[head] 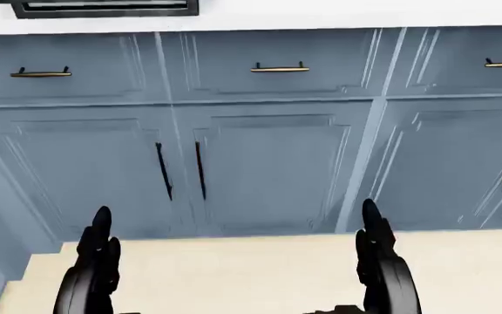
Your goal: Close the toaster oven door.
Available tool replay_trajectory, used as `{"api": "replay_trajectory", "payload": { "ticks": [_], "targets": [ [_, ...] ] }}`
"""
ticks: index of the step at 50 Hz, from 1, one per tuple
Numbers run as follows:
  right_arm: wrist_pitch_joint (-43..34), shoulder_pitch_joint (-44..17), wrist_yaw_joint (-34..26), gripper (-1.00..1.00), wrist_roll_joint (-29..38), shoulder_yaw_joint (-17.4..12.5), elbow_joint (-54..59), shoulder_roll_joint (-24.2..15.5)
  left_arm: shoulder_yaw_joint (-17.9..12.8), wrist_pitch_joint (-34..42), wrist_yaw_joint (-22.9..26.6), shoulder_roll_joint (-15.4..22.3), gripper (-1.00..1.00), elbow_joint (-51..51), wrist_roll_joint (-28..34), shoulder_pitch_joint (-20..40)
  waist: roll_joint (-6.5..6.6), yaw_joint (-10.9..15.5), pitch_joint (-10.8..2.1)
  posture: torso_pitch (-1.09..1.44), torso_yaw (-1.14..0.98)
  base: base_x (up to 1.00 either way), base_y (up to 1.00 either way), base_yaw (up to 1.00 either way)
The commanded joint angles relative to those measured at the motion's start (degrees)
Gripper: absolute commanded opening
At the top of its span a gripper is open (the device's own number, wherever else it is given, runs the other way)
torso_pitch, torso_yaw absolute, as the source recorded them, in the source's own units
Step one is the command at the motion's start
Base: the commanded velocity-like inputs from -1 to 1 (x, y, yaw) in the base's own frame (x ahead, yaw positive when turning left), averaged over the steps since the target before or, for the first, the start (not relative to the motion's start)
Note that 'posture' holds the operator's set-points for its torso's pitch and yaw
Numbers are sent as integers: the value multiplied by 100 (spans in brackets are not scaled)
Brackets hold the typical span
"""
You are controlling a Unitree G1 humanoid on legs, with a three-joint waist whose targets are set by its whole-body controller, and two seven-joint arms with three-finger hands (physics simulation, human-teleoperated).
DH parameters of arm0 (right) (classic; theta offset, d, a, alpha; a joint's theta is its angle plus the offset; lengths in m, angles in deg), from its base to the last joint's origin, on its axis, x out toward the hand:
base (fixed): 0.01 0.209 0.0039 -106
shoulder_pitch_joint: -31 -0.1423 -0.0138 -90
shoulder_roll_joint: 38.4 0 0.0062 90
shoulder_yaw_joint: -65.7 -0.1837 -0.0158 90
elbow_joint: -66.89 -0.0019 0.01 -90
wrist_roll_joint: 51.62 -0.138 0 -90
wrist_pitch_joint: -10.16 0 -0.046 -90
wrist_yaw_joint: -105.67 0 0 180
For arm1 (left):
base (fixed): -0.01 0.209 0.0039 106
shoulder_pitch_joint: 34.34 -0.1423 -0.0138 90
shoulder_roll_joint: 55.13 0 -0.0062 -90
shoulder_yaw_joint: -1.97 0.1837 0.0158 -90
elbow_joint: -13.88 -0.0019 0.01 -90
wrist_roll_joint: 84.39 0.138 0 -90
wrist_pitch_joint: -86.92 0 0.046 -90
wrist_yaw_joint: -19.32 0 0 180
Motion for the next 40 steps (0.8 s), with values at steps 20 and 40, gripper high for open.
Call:
{"api": "replay_trajectory", "payload": {
  "ticks": [20,40],
  "targets": [
    [-343,-380,-205,100,122,-165,-1922,-182,-955,458,352,535,100,1345,-677,510,9,43,-501,0,0,0,0,0],
    [-1812,-1689,-433,100,-555,-1075,-3012,-923,-2588,1219,345,1863,100,1661,-1379,1202,81,11,-422,0,0,0,0,0]
  ]
}}
